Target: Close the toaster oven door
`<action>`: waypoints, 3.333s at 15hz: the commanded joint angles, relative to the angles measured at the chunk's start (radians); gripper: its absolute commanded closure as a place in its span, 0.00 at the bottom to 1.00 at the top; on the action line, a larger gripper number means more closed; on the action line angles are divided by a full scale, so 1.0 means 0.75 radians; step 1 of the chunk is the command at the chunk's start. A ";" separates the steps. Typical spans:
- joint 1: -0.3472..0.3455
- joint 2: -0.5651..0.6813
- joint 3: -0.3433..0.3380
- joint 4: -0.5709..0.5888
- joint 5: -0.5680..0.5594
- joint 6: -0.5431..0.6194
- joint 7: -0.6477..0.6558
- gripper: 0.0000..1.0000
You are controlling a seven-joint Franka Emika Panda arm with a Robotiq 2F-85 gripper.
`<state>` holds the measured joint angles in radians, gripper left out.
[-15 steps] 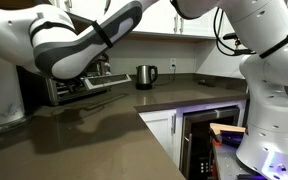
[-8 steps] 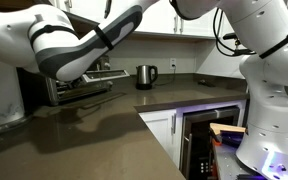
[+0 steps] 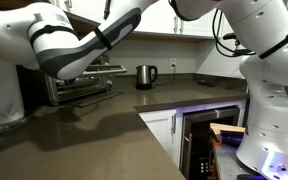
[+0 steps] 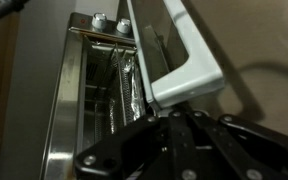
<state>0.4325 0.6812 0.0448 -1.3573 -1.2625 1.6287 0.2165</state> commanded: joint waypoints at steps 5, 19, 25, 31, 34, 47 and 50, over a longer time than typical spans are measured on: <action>-0.004 -0.001 0.001 0.034 -0.156 -0.044 0.113 1.00; 0.003 0.030 -0.012 0.025 -0.407 -0.114 0.248 1.00; 0.000 0.044 -0.016 0.033 -0.473 -0.130 0.255 1.00; -0.013 0.045 -0.019 0.022 -0.482 -0.180 0.250 1.00; -0.022 0.048 -0.018 0.030 -0.479 -0.194 0.244 1.00; -0.039 0.042 0.036 0.081 -0.458 -0.060 0.230 1.00; -0.058 0.016 0.075 0.090 -0.420 0.019 0.225 1.00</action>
<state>0.4054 0.7439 0.0638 -1.2940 -1.5846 1.6141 0.4113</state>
